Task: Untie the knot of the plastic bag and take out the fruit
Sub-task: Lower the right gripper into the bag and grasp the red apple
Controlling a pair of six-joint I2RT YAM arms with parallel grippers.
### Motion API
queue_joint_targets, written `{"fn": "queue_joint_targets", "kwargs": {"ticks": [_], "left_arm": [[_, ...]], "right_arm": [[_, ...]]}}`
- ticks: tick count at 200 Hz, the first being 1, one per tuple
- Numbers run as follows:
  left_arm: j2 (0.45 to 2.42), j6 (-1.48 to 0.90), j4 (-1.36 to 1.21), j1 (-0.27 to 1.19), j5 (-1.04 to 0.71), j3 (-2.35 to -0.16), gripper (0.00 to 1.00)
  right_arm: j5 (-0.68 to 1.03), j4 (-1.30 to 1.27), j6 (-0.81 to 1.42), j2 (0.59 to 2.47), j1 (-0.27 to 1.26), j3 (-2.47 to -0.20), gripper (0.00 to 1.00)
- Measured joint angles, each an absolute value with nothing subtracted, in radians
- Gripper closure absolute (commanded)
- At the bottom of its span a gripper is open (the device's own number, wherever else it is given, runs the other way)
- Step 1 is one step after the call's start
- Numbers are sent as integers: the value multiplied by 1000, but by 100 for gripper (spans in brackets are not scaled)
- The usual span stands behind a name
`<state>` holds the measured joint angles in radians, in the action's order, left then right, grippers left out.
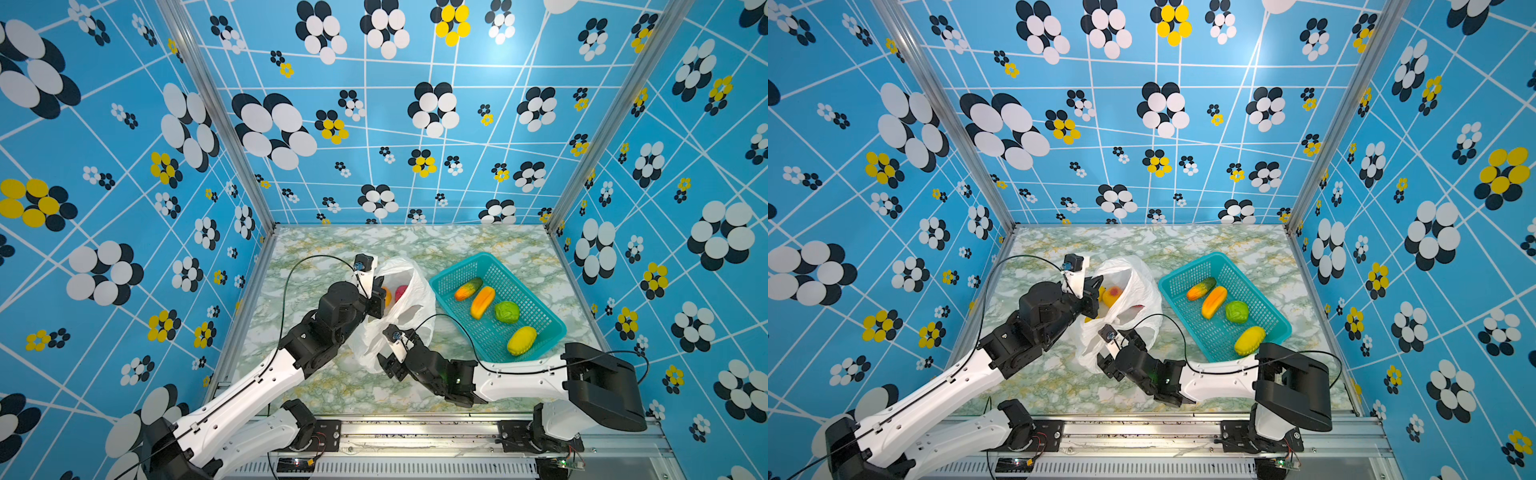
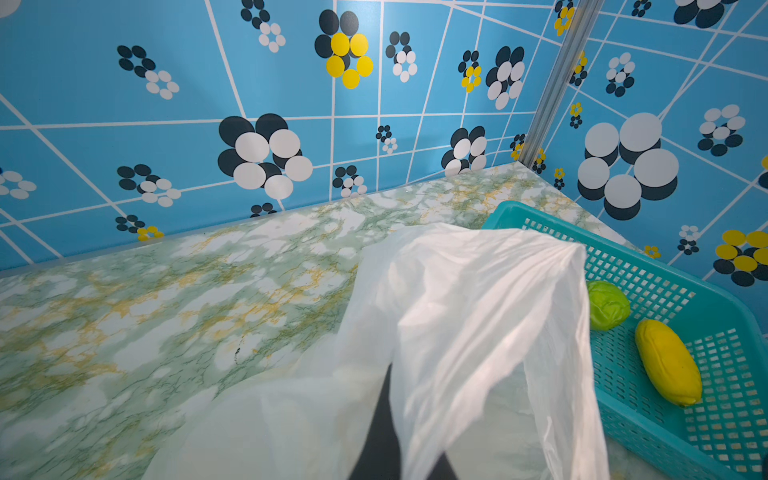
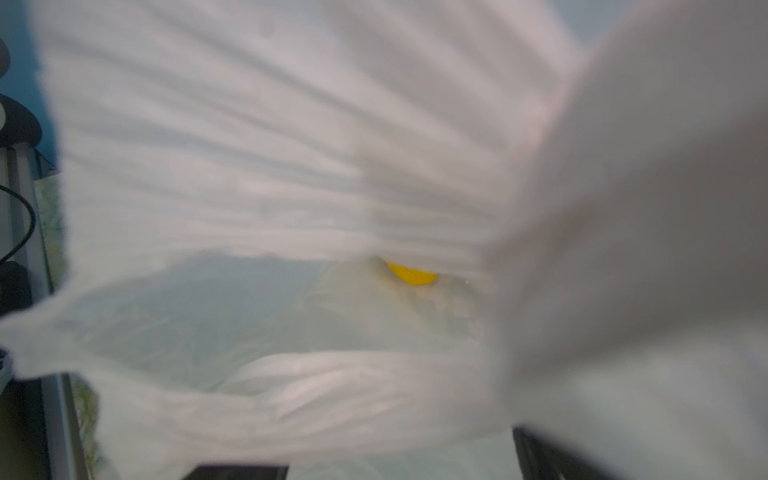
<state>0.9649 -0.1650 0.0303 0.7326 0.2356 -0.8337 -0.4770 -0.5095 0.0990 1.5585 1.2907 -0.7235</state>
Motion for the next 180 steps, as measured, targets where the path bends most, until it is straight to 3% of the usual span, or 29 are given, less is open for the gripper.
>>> {"fn": "queue_joint_targets", "kwargs": {"ticks": [51, 79, 97, 180], "left_arm": [[965, -165, 30, 733, 235, -834, 100], [965, -165, 30, 733, 232, -834, 100], [965, -165, 30, 733, 232, -834, 100], [945, -165, 30, 733, 224, -834, 100]], "right_arm": [[-584, -580, 105, 1517, 1287, -665, 11], [-704, -485, 164, 1576, 1250, -767, 8], [-740, -435, 226, 1614, 1201, -822, 1], [-807, -154, 443, 1825, 1047, -1064, 1]]}}
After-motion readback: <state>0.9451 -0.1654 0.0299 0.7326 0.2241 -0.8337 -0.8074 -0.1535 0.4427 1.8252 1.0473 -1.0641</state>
